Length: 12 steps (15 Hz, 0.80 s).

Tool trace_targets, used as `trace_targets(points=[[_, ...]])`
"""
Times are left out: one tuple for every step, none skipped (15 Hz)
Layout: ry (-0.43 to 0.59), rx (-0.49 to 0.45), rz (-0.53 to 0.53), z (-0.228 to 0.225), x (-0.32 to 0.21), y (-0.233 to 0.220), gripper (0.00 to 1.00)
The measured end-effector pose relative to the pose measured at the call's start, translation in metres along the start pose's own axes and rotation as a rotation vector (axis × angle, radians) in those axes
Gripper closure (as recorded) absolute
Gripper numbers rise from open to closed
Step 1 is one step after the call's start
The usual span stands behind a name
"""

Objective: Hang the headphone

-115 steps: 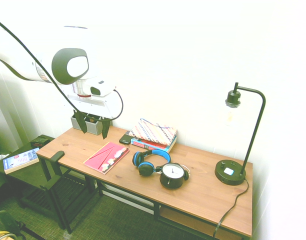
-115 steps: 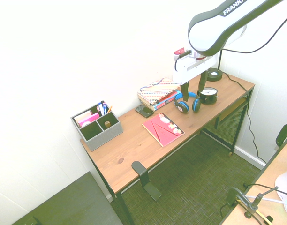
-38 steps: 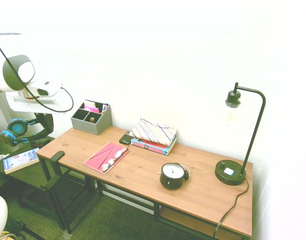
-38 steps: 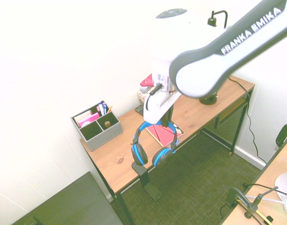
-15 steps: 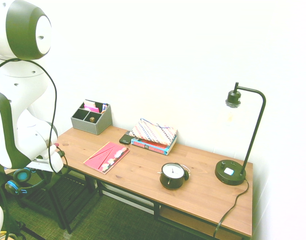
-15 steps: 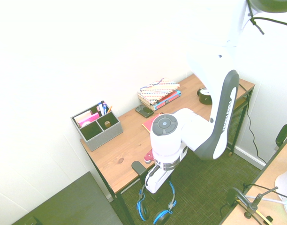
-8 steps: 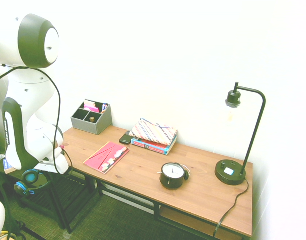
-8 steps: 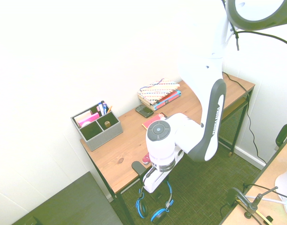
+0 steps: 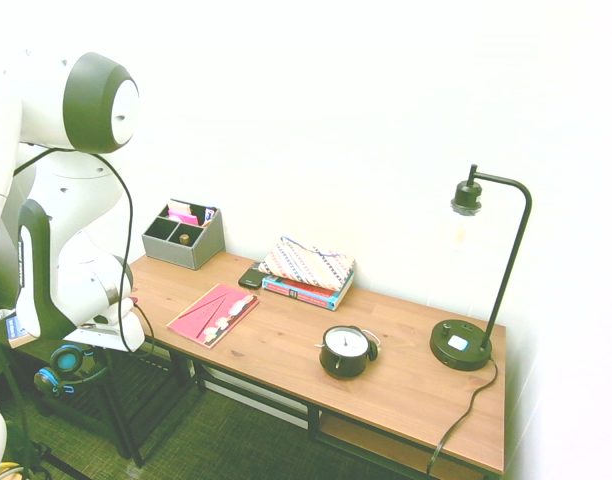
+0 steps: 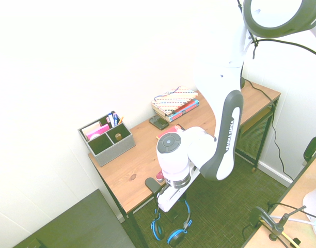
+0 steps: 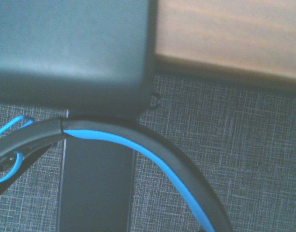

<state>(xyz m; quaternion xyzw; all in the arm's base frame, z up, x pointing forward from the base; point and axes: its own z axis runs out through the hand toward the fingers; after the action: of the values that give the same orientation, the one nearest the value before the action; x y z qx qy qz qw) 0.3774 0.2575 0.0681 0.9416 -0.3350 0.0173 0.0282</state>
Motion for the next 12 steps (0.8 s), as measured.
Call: trace_targets(points=[[-0.003,0.003,0.002,-0.002,0.000,-0.002,0.00],[-0.007,0.007,0.006,-0.005,0.000,-0.004,0.00],[-0.008,0.011,0.007,-0.007,0.000,-0.005,0.00],[-0.008,0.013,0.007,-0.008,-0.001,-0.006,0.00],[-0.008,0.014,0.004,-0.010,-0.001,-0.006,0.00],[-0.008,0.015,0.001,-0.011,-0.002,-0.006,0.00],[-0.008,0.020,-0.002,-0.013,-0.003,-0.008,0.00],[-0.007,0.025,-0.002,-0.019,-0.003,-0.010,0.00],[-0.006,0.035,0.000,-0.027,-0.002,-0.014,0.00],[-0.014,0.044,0.011,-0.035,-0.001,-0.018,0.00],[-0.027,0.053,0.013,-0.045,0.002,-0.022,0.00],[-0.033,0.061,0.010,-0.056,0.003,-0.025,0.00]])
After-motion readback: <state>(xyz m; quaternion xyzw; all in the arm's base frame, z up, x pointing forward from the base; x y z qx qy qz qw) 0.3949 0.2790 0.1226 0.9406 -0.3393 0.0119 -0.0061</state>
